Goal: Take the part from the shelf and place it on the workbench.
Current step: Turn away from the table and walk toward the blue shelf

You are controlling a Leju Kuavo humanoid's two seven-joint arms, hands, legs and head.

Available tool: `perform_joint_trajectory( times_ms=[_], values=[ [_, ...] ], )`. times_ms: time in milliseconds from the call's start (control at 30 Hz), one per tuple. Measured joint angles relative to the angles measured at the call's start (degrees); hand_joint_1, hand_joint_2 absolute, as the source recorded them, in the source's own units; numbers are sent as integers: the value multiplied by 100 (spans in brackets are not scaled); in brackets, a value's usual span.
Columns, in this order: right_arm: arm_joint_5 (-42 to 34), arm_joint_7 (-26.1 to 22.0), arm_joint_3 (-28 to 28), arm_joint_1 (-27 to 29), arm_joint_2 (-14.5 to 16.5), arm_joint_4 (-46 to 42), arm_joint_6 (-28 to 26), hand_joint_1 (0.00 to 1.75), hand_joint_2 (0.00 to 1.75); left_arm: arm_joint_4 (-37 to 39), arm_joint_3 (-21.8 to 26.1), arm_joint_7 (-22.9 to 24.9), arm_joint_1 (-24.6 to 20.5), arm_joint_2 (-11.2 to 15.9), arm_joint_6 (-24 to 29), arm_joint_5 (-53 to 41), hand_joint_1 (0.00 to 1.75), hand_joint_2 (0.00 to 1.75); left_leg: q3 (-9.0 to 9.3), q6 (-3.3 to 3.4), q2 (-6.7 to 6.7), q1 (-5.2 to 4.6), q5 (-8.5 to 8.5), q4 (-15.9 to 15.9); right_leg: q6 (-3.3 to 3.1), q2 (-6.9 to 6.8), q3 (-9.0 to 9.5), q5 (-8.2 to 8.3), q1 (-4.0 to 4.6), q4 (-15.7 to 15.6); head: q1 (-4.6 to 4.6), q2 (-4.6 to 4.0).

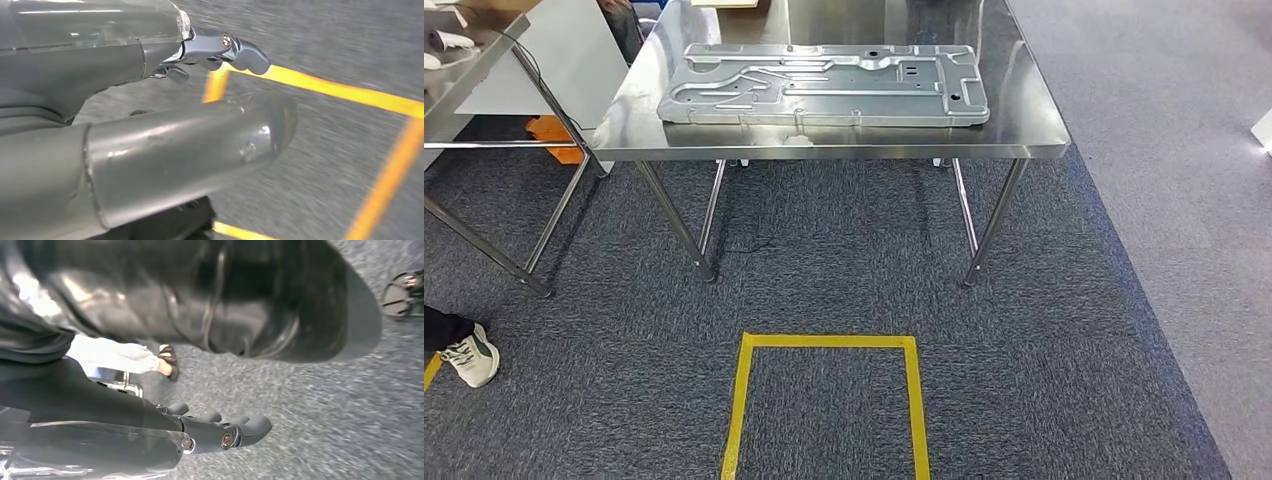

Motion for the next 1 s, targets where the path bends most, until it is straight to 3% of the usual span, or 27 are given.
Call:
perform_joint_trajectory(
  times_ms=[33, 67, 133, 167, 200, 267, 300, 333, 400, 433, 467, 500, 533, 600, 667, 733, 800, 867, 933, 967, 1000],
  values=[
    [-50, 31, -17, -1, -1, 0, 5, 0, 0, 0, 7, 137, 0, 1, 26, 22, 0, 0, 204, 24, -1, -3, 162, -205, 8, 1, -62, 34, 9, 22, 0, 0],
    [-103, 67, -43, -8, 0, 1, 11, 0, 0, -1, 18, 227, -3, 3, 74, 49, 0, 0, 508, 64, -2, -12, 269, -605, 20, 2, -109, 60, 14, 49, 0, 0],
    [-183, 137, -106, -16, 14, 4, 16, 0, 0, -3, 42, 218, -20, 8, 304, 81, 0, 0, 1079, 144, -1, -41, 249, -1446, 60, -3, -171, 99, 35, 99, 0, 0],
    [-206, 166, -136, -20, 20, 5, 13, 0, 0, -4, 52, 140, -30, 10, 459, 87, 0, 0, 1232, 178, 0, -56, 181, -1709, 88, -9, -189, 118, 42, 116, 0, 0],
    [-221, 187, -159, -22, 28, 7, 8, 0, 0, -4, 61, 53, -35, 10, 600, 86, 0, 0, 1274, 200, 1, -66, 137, -1817, 121, -16, -202, 139, 48, 121, 0, 0],
    [-234, 209, -190, -29, 32, 7, -1, 0, 0, -4, 84, -45, -35, 3, 756, 86, 0, 0, 1251, 265, 9, -47, 163, -1886, 190, -17, -226, 142, 48, 152, 1, 0],
    [-239, 213, -204, -29, 34, 7, -2, 0, 0, -4, 97, -65, -31, 1, 783, 86, 0, 0, 1238, 302, 16, -33, 199, -1907, 225, -7, -267, 58, 41, 247, 1, 0],
    [-243, 215, -218, -27, 34, 8, -3, 0, 0, -4, 108, -83, -30, -3, 815, 78, 0, 0, 1219, 337, 24, -19, 235, -1926, 257, 6, -354, -104, 30, 455, 2, 0],
    [-251, 217, -245, -20, 39, 9, -2, 0, 0, -4, 121, -143, -26, -4, 916, -2, 0, 0, 1157, 372, 37, -24, 276, -1921, 312, 24, -638, -553, -6, 1158, 2, 0],
    [-254, 219, -255, -16, 42, 10, 1, 0, 0, -4, 125, -189, -19, -5, 910, -56, 0, 0, 1127, 374, 39, -29, 289, -1910, 333, 25, -763, -713, -20, 1498, 2, 0],
    [-255, 220, -262, -12, 45, 10, 4, 0, 0, -4, 126, -253, -8, -5, 824, -103, 0, 0, 1104, 371, 41, -31, 299, -1896, 349, 25, -809, -762, -31, 1680, 2, 0],
    [-255, 220, -266, -9, 48, 11, 7, 0, 0, -4, 126, -336, 3, -5, 644, -126, 0, 0, 1091, 364, 41, -30, 305, -1876, 358, 24, -749, -695, -42, 1644, 2, 0],
    [-253, 220, -267, -7, 48, 11, 10, 0, 0, -4, 125, -432, 12, -4, 434, -136, 0, 0, 1086, 353, 40, -28, 304, -1851, 360, 23, -577, -531, -53, 1384, 2, 0],
    [-247, 220, -268, -7, 49, 11, 10, 0, 0, -4, 124, -575, 18, -4, 154, -140, 0, 0, 1071, 312, 37, -35, 283, -1786, 332, 23, -145, -213, -54, 608, 2, 0],
    [-239, 218, -270, -13, 57, 13, 10, 0, 0, -4, 122, -622, 16, -3, 99, -140, 0, 0, 1030, 247, 38, -54, 272, -1725, 268, 31, 38, -116, -36, 209, 1, 0],
    [-235, 218, -272, -15, 69, 14, 10, 0, 0, -4, 122, -636, 17, -3, 90, -136, 0, 0, 1003, 185, 39, -61, 294, -1698, 204, 38, 11, -105, -26, 198, 1, 0],
    [-228, 221, -273, -15, 83, 16, 10, 0, 0, -4, 122, -638, 21, -1, 75, -139, 0, 0, 955, 129, 28, -47, 187, -1601, 123, 22, -16, -56, -41, 172, 1, 0],
    [-215, 222, -275, -22, 92, 17, 10, 0, 0, -4, 122, -641, 20, 5, 56, -148, 0, 0, 761, 74, 17, -25, -187, -1132, 36, 4, -82, 2, -48, 154, 0, 0],
    [-192, 225, -275, -24, 91, 16, 8, 0, 0, -4, 122, -648, 25, 11, 49, -157, 0, 0, 473, 35, 15, -15, -598, -372, -1, -2, -189, 52, -32, 180, 0, 0],
    [-178, 227, -275, -22, 89, 16, 7, 0, 0, -4, 122, -651, 31, 13, 48, -162, 0, 0, 399, 27, 15, -12, -683, -127, -4, -4, -243, 75, -26, 203, 0, 0],
    [-165, 231, -274, -20, 87, 15, 6, 0, 0, -4, 122, -653, 38, 14, 48, -169, 0, 0, 424, 29, 15, -12, -659, -87, -1, -4, -297, 96, -22, 229, 0, 0]
  ],
)
